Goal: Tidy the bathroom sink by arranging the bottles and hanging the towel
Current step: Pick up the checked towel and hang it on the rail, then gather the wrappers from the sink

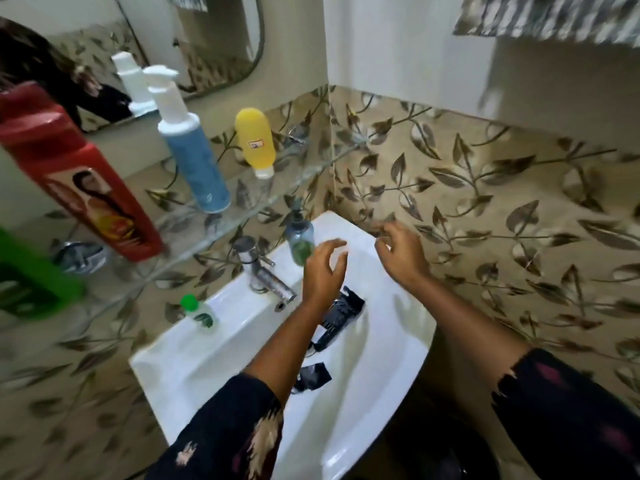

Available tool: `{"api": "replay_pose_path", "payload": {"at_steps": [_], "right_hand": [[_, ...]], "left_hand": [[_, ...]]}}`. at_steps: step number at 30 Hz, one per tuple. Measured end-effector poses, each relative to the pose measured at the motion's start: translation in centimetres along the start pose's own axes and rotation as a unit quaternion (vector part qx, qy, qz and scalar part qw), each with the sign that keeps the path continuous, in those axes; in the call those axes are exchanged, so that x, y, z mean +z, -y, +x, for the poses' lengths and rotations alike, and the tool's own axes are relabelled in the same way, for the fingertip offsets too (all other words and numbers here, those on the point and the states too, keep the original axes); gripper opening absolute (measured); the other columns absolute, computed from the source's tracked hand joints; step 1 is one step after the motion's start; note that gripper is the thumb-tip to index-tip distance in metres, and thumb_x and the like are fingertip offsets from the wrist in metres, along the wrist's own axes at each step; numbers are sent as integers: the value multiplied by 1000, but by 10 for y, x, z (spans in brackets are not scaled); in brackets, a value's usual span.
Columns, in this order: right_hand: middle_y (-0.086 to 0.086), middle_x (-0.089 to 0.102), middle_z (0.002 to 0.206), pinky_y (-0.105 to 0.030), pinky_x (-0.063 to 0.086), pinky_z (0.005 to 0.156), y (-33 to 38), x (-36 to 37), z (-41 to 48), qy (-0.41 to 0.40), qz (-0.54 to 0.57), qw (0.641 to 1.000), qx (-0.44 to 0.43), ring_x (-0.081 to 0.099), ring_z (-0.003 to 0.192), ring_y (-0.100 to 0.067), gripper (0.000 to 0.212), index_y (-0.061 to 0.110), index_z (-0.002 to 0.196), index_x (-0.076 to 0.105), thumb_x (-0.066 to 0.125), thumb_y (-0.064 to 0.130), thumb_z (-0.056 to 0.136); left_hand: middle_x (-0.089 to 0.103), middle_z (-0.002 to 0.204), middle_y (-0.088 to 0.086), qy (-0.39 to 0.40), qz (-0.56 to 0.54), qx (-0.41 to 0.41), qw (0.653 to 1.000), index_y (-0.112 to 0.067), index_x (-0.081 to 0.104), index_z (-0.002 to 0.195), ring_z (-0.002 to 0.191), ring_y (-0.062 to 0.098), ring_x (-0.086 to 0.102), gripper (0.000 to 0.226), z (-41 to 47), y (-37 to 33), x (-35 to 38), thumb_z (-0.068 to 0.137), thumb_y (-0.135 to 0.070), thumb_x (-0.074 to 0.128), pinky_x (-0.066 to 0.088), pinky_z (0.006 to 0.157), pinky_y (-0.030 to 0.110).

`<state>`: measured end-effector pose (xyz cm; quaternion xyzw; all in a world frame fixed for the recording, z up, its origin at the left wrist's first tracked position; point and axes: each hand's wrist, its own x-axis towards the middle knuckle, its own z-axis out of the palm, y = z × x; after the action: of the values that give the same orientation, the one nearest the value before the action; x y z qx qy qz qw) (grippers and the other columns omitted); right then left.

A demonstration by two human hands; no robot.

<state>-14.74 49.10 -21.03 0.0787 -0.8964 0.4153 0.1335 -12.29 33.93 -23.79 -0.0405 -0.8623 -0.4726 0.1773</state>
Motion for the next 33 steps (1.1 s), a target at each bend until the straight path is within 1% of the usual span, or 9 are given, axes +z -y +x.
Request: {"api": "replay_pose_path", "payload": {"at_steps": [2, 5, 8, 10, 12, 16, 19, 28, 33], "right_hand": [[-16, 52, 135, -35, 38, 103, -21, 32, -18, 150, -61, 987, 2, 48, 125, -31, 42, 6, 126, 54, 54, 4, 85], [-8, 24, 156, -34, 28, 113, -51, 69, -43, 352, -215, 910, -46, 24, 142, -24, 60, 16, 144, 32, 52, 14, 87], [-1, 9, 160, -41, 24, 114, -73, 97, -58, 437, -327, 833, -93, 12, 146, -23, 69, 21, 148, 18, 49, 15, 88], [0, 7, 160, -44, 20, 115, -81, 111, -64, 447, -358, 813, -108, 7, 147, -25, 70, 23, 149, 13, 47, 13, 88], [0, 6, 160, -47, 15, 116, -86, 123, -66, 443, -382, 800, -131, 4, 147, -26, 69, 25, 149, 10, 43, 14, 89], [-1, 0, 161, -51, 2, 118, -92, 144, -62, 457, -410, 772, -167, -5, 146, -33, 68, 29, 149, 8, 41, 14, 91], [-3, 2, 161, -54, -3, 117, -91, 154, -59, 469, -423, 755, -177, -3, 146, -34, 63, 30, 149, 9, 37, 16, 94], [-12, 36, 145, -52, 13, 115, -83, 150, -59, 458, -467, 739, -163, 36, 131, -32, 62, 16, 145, 23, 50, 17, 88], [-8, 50, 126, -36, 39, 91, -85, 147, -65, 420, -461, 776, -95, 52, 112, -29, 52, 12, 126, 47, 62, 8, 76]], "left_hand": [[67, 106, 17, 20, 36, -43, 998, 1, 66, 102, 103, 30, 61, 20, -45, 38, -4, 84, 3, 58, 38, 88, 23], [67, 99, 19, 53, 109, -98, 988, 2, 68, 97, 96, 37, 61, 29, -110, 84, -10, 70, -4, 57, 45, 88, 38], [53, 133, 10, 164, 325, -149, 919, -13, 59, 122, 128, 35, 42, 53, -156, 118, -20, 72, -30, 61, 31, 105, 50], [27, 152, 2, 201, 404, -228, 863, -27, 35, 141, 142, 27, 14, 72, -180, 132, -25, 75, -50, 57, 11, 112, 49], [8, 158, 3, 168, 405, -317, 841, -28, 19, 148, 145, 28, -2, 87, -199, 136, -28, 75, -55, 57, 3, 112, 55], [3, 159, 8, 44, 359, -388, 848, -26, 16, 149, 144, 29, 2, 97, -204, 124, -26, 71, -52, 67, 12, 111, 51], [6, 158, 3, 38, 356, -415, 836, -29, 15, 149, 143, 24, 10, 90, -190, 122, -21, 77, -53, 63, 21, 109, 42], [0, 158, 12, 292, 434, -236, 819, -17, 7, 150, 145, 27, 0, 77, -130, 153, -35, 93, -46, 50, 9, 116, 48], [38, 140, 7, 276, 396, -244, 841, -12, 36, 135, 130, 20, 35, 46, -108, 150, -29, 94, -28, 50, 33, 100, 30]]}}
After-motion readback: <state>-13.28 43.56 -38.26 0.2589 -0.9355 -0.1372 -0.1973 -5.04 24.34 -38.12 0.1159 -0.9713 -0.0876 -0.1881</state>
